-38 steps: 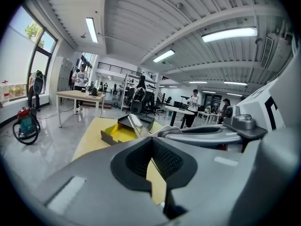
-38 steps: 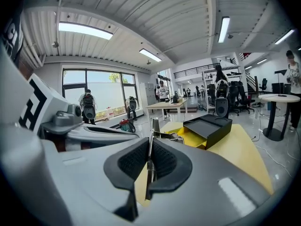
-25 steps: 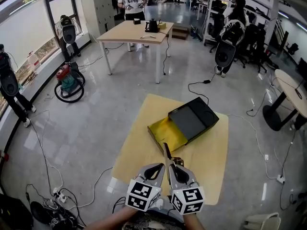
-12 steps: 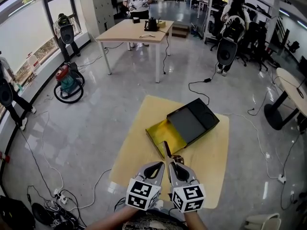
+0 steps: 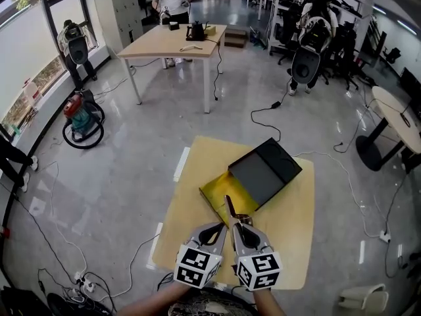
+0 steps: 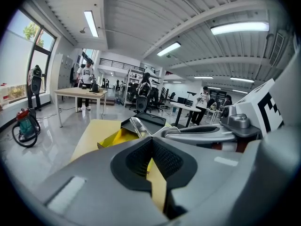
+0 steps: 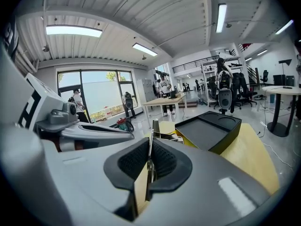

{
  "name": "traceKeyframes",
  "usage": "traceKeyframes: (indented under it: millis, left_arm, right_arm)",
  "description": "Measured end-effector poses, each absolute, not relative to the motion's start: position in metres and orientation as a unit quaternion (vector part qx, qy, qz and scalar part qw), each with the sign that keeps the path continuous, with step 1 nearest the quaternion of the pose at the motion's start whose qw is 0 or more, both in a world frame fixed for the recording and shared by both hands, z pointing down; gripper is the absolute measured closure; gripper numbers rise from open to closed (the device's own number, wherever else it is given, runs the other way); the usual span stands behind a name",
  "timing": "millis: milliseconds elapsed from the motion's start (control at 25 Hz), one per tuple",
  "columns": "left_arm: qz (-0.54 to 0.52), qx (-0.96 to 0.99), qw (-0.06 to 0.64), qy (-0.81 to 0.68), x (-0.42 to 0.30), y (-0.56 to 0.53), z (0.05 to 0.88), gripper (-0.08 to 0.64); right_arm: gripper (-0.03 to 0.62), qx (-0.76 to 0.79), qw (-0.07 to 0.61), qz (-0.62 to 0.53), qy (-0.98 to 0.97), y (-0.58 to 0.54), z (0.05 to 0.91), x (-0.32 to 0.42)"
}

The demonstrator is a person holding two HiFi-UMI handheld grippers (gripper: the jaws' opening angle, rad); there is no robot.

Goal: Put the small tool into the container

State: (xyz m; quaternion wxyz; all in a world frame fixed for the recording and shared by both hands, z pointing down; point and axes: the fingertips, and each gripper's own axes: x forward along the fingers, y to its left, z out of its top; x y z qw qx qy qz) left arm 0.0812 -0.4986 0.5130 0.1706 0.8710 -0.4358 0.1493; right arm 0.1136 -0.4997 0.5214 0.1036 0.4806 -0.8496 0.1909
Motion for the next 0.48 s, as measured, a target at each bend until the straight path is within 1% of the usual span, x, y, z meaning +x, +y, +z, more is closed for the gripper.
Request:
traceKeyframes:
  millis: [120, 360, 480]
  left_arm:
    - [0.151, 0.875, 0.171, -0.427, 0.055, -0.553, 0.511, 0.549]
    - [0.157, 0.881, 0.171, -0.413, 0.043, -0.621, 0.522, 0.549]
    - [0.157, 0.883, 0.171, -0.408, 0.019, -0.644, 0.533, 0.549]
  right_arm:
    - [0.577, 0.489, 0.107, 0.192, -0.844, -0.554, 0.521, 0.088]
    - [0.577, 0.501, 0.115, 0.193, -0.835, -0.622, 0.533, 0.079]
    - [0.577, 0.504, 0.121, 0.195, -0.833, -0.645, 0.546, 0.055]
